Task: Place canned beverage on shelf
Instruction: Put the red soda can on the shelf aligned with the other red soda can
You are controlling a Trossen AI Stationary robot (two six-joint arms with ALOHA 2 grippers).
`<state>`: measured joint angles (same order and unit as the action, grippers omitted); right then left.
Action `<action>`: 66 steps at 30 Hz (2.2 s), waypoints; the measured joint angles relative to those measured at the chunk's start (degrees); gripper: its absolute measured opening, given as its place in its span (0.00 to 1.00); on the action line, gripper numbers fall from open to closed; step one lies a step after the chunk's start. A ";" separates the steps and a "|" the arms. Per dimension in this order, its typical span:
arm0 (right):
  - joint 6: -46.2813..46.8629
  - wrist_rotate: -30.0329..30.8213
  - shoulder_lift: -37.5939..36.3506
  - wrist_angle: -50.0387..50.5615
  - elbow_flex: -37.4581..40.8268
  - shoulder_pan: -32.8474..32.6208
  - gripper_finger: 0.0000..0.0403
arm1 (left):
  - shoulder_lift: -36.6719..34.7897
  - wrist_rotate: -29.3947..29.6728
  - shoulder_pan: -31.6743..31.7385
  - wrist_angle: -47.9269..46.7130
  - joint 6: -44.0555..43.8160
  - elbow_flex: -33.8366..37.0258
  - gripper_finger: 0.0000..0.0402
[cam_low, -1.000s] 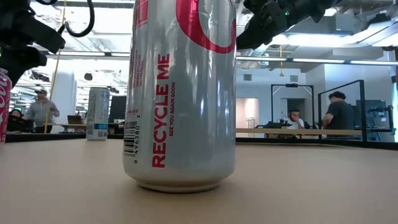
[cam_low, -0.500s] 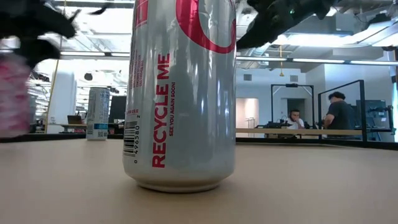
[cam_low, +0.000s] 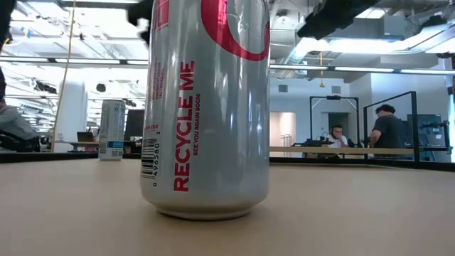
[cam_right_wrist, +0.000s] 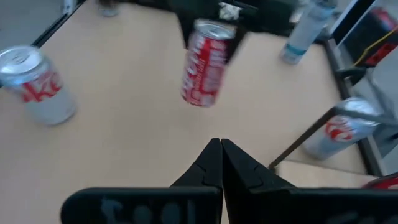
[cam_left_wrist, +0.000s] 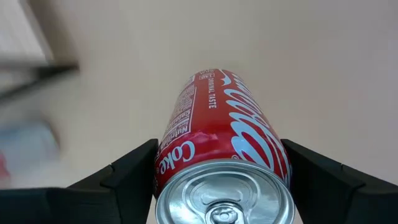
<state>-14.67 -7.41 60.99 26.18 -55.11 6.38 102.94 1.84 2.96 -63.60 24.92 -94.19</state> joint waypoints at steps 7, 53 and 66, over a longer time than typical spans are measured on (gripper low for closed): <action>1.73 0.03 0.20 4.73 0.02 -3.48 0.05 | 13.45 -2.97 1.66 -5.28 9.47 -15.52 0.70; 5.17 11.53 -1.51 4.69 0.59 -5.95 0.06 | -1.42 -1.98 10.52 -19.72 -7.45 -19.89 0.96; 1.27 0.43 11.49 -34.67 7.85 -4.47 0.11 | -47.24 -5.46 10.14 43.35 -15.02 43.86 0.96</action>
<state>-13.40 -6.98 72.48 -8.49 -47.27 1.91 55.70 -3.62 13.10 -20.25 9.90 -50.33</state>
